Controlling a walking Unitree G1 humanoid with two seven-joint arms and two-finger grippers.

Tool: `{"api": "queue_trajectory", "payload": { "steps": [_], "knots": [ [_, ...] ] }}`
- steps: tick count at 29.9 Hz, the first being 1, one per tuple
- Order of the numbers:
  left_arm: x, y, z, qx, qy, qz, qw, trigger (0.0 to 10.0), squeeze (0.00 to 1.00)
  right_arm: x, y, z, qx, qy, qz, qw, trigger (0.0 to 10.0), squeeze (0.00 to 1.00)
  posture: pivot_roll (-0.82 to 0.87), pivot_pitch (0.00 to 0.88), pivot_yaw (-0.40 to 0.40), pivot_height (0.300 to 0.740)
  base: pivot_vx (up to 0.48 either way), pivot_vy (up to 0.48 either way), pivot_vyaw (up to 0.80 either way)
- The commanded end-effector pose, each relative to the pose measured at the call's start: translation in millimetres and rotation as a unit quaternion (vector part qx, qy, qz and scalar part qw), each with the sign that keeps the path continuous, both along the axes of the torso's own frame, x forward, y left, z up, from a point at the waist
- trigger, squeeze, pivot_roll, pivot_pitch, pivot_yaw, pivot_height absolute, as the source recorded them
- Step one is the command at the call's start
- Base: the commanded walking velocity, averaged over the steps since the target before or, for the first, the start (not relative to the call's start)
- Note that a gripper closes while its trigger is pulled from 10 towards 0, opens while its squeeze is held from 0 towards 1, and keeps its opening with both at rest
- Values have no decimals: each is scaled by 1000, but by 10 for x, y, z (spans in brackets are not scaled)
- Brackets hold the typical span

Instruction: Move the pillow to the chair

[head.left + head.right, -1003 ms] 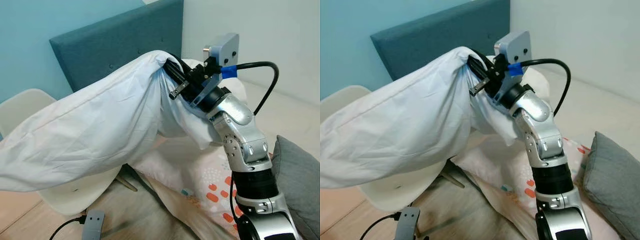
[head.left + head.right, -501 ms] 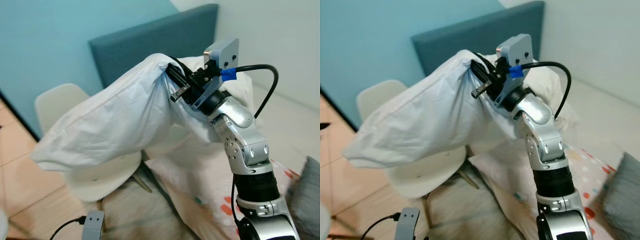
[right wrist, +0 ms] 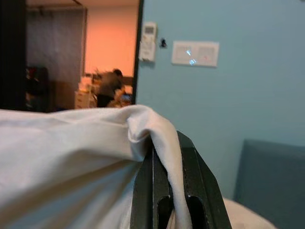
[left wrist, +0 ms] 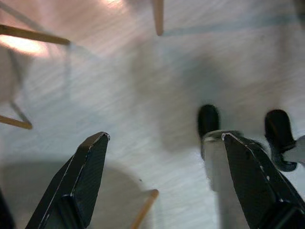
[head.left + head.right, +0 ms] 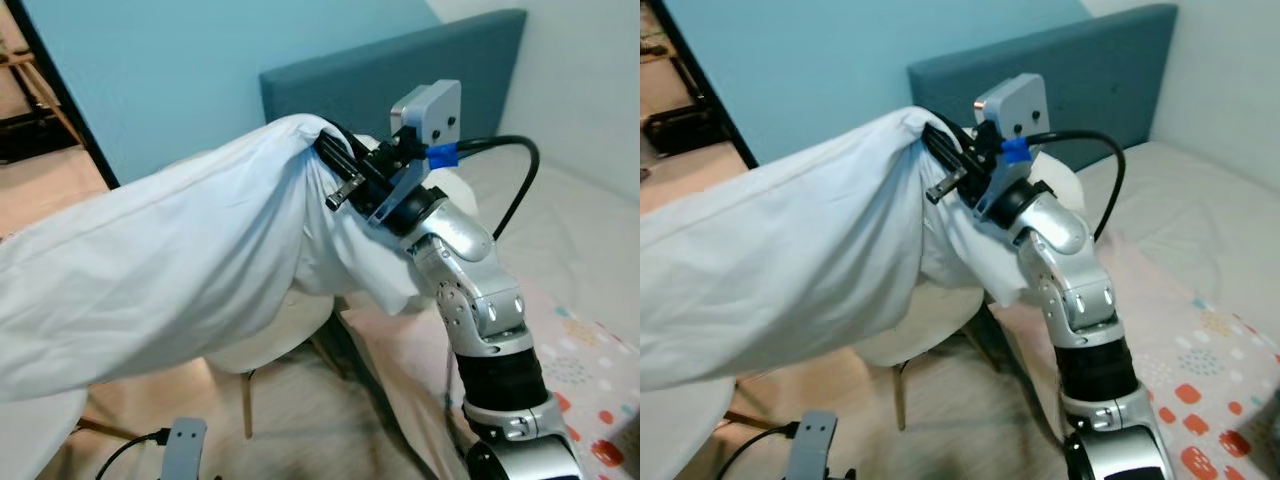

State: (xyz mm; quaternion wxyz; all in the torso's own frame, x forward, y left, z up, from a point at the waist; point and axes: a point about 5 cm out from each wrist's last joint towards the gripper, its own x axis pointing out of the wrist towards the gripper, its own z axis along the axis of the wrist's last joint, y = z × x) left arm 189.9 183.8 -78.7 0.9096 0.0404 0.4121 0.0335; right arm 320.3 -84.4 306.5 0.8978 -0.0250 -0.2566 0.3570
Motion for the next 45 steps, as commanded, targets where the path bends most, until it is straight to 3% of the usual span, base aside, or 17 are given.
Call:
{"api": "queue_trajectory", "payload": {
  "steps": [1, 14, 16, 24, 35, 40, 42, 45],
  "knots": [
    [-1, 35, 3, 5, 0, -1, 1000, 10000, 0, -31, -22, 161, 25, -28, -12, 999, 10000, 0, -224, 95, 73, 740, 360, 0, 0],
    [137, 14, 77, 4, -24, 2, 1000, 10000, 0, -38, 64, -33, 8, 1, 6, 1000, 10000, 0, -224, 92, 73, 740, 480, 0, 0],
    [168, 43, 99, 15, -30, 6, 999, 10000, 0, -89, 150, -106, -4, 9, 45, 999, 10000, 0, -224, 89, 73, 740, 480, 0, 0],
    [168, 102, 110, 31, -33, 12, 999, 10000, 0, -198, 265, -242, -37, 18, 111, 993, 10000, 0, -218, 85, 72, 740, 480, 0, 500],
    [153, 125, 105, 40, -30, 15, 999, 10000, 0, -186, 262, -345, -51, 40, 117, 991, 10000, 0, -222, 78, 75, 740, 352, 0, 463],
    [162, 129, 111, 41, -32, 21, 998, 10000, 0, -70, 198, -523, -91, 76, 63, 991, 10000, 0, -222, 77, 75, 740, 0, 0, 0],
    [162, 133, 111, 36, -32, 20, 999, 10000, 0, 113, 79, -692, -144, 120, -30, 982, 10000, 0, -223, 80, 76, 735, 0, 0, 0],
    [161, 135, 111, 33, -33, 19, 999, 10000, 0, 191, -11, -745, -154, 139, -72, 976, 10000, 0, -223, 84, 78, 720, 0, 0, 0]
  ]
}}
